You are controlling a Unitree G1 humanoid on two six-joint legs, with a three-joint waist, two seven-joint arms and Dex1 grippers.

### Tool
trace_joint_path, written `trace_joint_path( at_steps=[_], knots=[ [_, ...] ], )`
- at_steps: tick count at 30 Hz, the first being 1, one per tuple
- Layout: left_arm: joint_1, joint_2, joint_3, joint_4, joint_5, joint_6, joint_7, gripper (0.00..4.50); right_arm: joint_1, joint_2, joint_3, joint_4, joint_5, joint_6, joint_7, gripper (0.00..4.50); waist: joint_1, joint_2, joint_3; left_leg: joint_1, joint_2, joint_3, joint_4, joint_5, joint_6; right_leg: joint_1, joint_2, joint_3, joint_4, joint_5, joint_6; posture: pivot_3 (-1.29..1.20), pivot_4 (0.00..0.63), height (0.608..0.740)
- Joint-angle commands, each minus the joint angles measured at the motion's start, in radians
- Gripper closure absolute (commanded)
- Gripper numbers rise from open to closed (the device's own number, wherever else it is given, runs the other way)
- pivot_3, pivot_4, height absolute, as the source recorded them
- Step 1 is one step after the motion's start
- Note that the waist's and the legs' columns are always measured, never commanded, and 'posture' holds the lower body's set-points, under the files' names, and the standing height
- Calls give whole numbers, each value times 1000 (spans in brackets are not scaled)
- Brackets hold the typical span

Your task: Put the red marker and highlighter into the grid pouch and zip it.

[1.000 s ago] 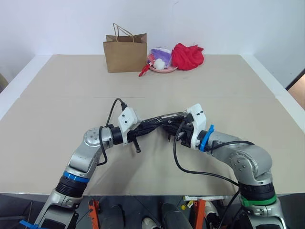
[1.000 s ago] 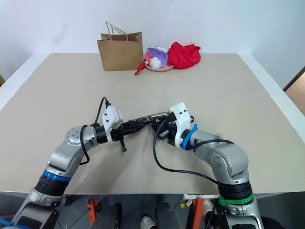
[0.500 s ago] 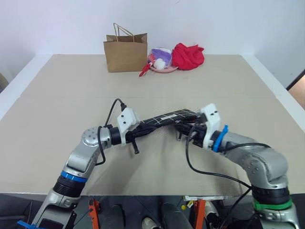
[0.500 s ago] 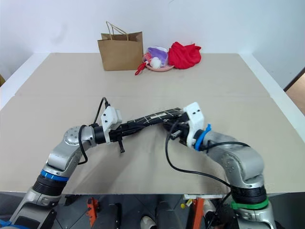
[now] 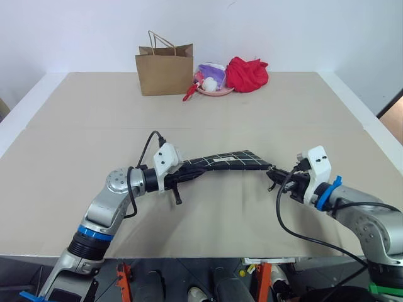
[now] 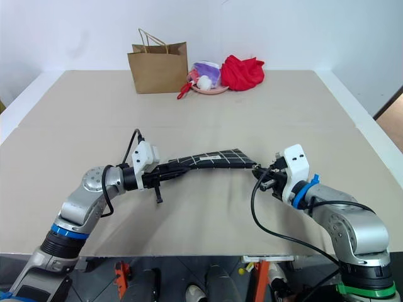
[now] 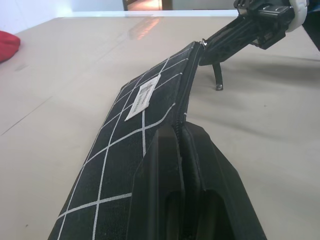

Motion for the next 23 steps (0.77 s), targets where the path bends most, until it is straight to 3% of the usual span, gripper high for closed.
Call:
trace_joint_path(
  at_steps=[1, 5, 8, 11, 16, 23],
  knots=[
    [0, 35, 27, -27, -16, 17, -20, 4500, 4, -7, -64, -6, -15, -75, 16, 3425, 0, 0, 0, 0, 0, 0, 0, 0, 0, 0, 0, 0, 0, 0, 0, 0, 150, 740],
    [6, 64, 48, -37, -61, 45, -56, 3074, 54, -54, -47, -25, -50, -193, 126, 1486, 1, 0, 0, 0, 0, 0, 0, 0, 0, 0, 0, 0, 0, 0, 0, 0, 150, 740],
    [21, 95, 75, -49, -97, 71, -80, 1518, 113, -78, -78, -22, -52, -288, 219, 4, 2, 0, 0, 0, 0, 0, 0, 0, 0, 0, 0, 0, 0, -1, 0, 0, 150, 740],
    [44, 134, 112, -73, -144, 112, -104, 56, 170, -82, -113, -14, -39, -387, 309, 0, 1, 0, 0, 0, 0, 0, -1, -1, 1, 0, 0, 0, 0, -1, -1, 0, 150, 740],
    [94, 190, 183, -8, -95, 45, -71, 56, 212, -45, -139, 25, -33, -545, 401, 0, -1, 0, 0, 1, 0, 0, -1, -1, 1, 0, 0, 0, 0, -1, -1, 0, 150, 740],
    [150, 163, 247, 10, -44, 28, 85, 56, 207, -2, -137, 113, -60, -669, 419, 0, 0, -1, 0, 2, 0, 0, 1, 0, 0, 2, 0, 0, 0, -3, -6, 0, 150, 740]
  ],
)
